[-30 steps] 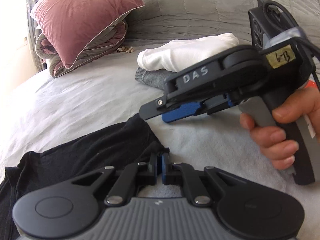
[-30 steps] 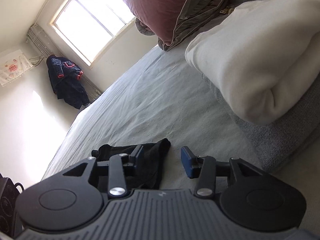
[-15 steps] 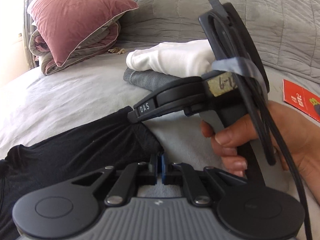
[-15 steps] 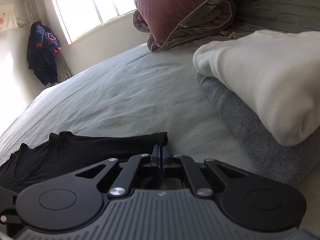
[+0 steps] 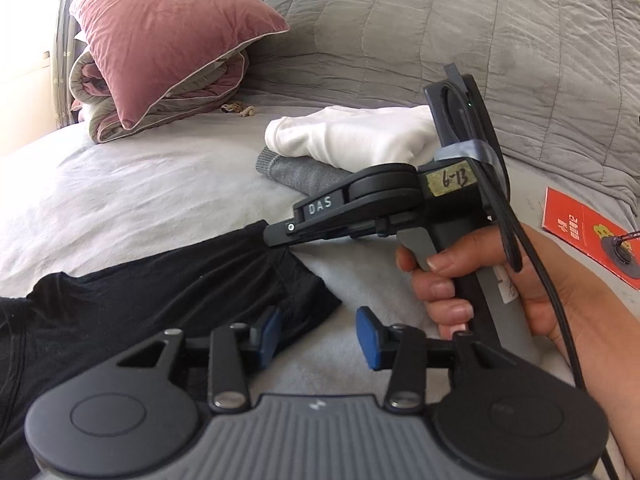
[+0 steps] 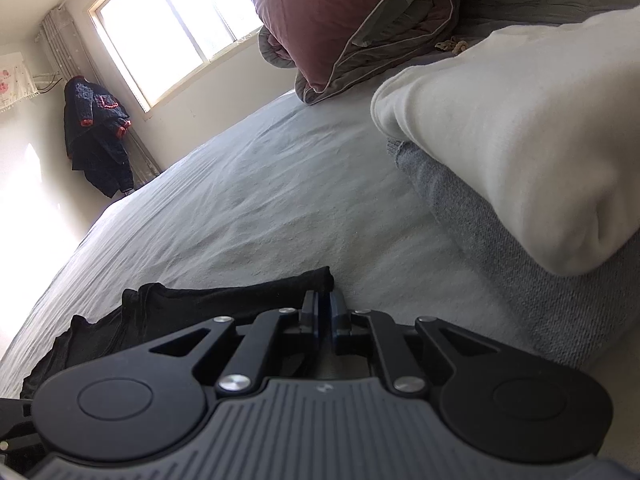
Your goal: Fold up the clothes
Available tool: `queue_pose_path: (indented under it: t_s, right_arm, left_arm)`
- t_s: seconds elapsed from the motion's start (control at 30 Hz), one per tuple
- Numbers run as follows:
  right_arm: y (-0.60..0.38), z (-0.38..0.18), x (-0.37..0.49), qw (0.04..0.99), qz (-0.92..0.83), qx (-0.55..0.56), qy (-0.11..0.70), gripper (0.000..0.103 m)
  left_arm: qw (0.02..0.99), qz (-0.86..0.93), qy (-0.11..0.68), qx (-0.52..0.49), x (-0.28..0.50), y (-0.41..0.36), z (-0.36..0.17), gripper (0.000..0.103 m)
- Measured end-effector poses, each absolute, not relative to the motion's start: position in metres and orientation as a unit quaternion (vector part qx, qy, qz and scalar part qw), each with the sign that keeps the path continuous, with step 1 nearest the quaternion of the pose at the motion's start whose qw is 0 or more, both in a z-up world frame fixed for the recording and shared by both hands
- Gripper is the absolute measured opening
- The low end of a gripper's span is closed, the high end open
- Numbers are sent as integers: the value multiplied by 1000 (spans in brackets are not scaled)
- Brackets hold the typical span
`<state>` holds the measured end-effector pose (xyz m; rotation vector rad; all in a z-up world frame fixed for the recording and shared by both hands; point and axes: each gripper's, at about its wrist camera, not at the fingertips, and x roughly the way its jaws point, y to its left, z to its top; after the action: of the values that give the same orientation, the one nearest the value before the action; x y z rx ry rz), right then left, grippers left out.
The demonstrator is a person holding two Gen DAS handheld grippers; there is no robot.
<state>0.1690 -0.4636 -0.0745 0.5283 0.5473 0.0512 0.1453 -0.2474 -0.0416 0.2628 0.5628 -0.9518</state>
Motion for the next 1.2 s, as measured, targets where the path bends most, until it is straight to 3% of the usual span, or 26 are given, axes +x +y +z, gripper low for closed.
queue_pose_path:
  t_s: [0.1,0.17,0.23,0.57,0.6,0.7,0.87,1.0,1.2]
  right_arm:
    - [-478,-75,165,915,34,304,265,16]
    - [-485,-73,159,909,41,324,258,28]
    - [-490,-70,154,906,47,338,250,47]
    - [-490,-68,150,905,43,340,251,49]
    - [-490,-68,150,905,43,341,251,49]
    - [-490,-69,150,905,43,342,251,50]
    - [-490,-68,149,901,45,350,252,51]
    - [-489,-68,150,895,57,361,254,51]
    - [-471,-62,156,892,97,354,263,51]
  left_arm:
    - [855,-430,260,130,147,-241,-40,56]
    - [857,-422,259,142,148,-242,-42,57]
    - [858,-419,255,154,149,-246,-44,58]
    - [868,-377,279,164,166,-300,-58,58]
    - [873,-362,290,148,170,-302,-58,53]
    - [891,-308,314,109,180,-304,-56,4]
    - [887,-278,355,-98,206,-258,-48,4]
    - [878,-256,335,-228,213,-210,-44,4]
    - [872,-231,296,-315,215,-155,-46,4]
